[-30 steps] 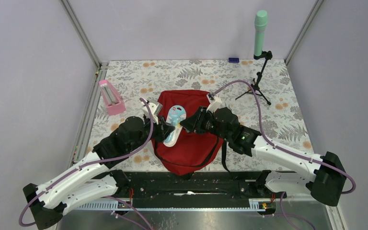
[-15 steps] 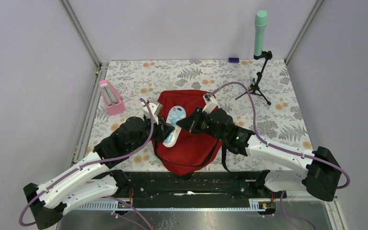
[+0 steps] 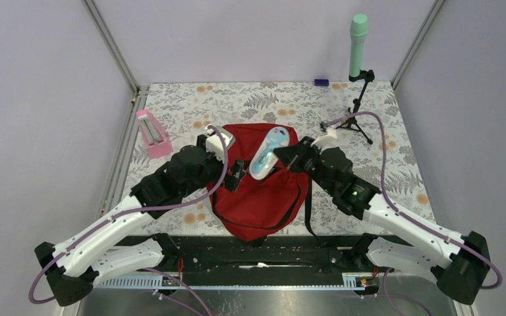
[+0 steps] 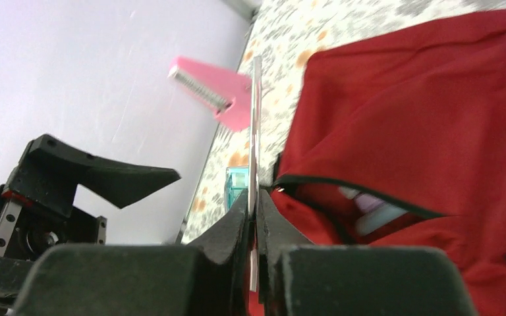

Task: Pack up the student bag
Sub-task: Place the stationery in the student bag.

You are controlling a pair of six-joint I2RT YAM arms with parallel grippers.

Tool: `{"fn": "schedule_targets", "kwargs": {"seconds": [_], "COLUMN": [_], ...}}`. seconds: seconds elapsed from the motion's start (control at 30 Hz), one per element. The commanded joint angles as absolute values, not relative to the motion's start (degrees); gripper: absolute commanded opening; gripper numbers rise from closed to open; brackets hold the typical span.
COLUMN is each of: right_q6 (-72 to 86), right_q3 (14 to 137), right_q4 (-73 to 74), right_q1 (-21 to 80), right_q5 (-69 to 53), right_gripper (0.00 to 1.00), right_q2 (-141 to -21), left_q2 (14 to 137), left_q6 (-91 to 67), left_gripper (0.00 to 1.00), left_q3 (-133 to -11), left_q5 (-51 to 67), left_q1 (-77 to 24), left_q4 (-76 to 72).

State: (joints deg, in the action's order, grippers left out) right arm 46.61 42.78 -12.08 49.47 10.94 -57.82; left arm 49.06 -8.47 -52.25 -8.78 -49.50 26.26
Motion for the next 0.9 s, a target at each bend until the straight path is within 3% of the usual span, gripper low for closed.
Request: {"fn": "schedule_targets", "kwargs": {"seconds": [0.0, 0.17, 0.43, 0.6, 0.73, 0.87], "right_q6": [46.8, 46.6, 56.0, 61.7, 65.0, 68.8], "right_q3": [38.9, 34.7, 26.2, 23.4, 22.7, 22.1], "right_q4": [-8.6, -1.7, 2.2, 0.5, -3.2, -8.3], "right_q1": [43.7, 40.9, 40.8, 40.9, 40.8, 41.2], "right_q5": [11.7, 13.9, 9.8, 5.3, 1.8, -3.8], "right_gripper": [0.00, 0.00, 0.00, 0.00, 0.00, 0.00], "right_q2": [-51.8, -43.8, -33.9, -32.9, -35.0, -39.1], "left_q2": [57.0, 65.7, 76.3, 80.5, 81.7, 79.9], "left_q6": [3.4, 5.5, 7.2, 7.2, 6.1, 3.9], "left_gripper": [0.99, 0.99, 0.95, 0.68, 0.32, 0.07], "left_q3": [-57.3, -59.2, -63.4, -65.4, -65.8, -65.4], "left_q5": [-9.9, -0.6, 1.7, 1.0, 0.8, 0.3], "left_q1": [-45.6, -39.4, -38.1, -38.0, -38.1, -38.3], "left_q4": [29.3, 26.7, 25.1, 25.0, 25.3, 25.4]}}
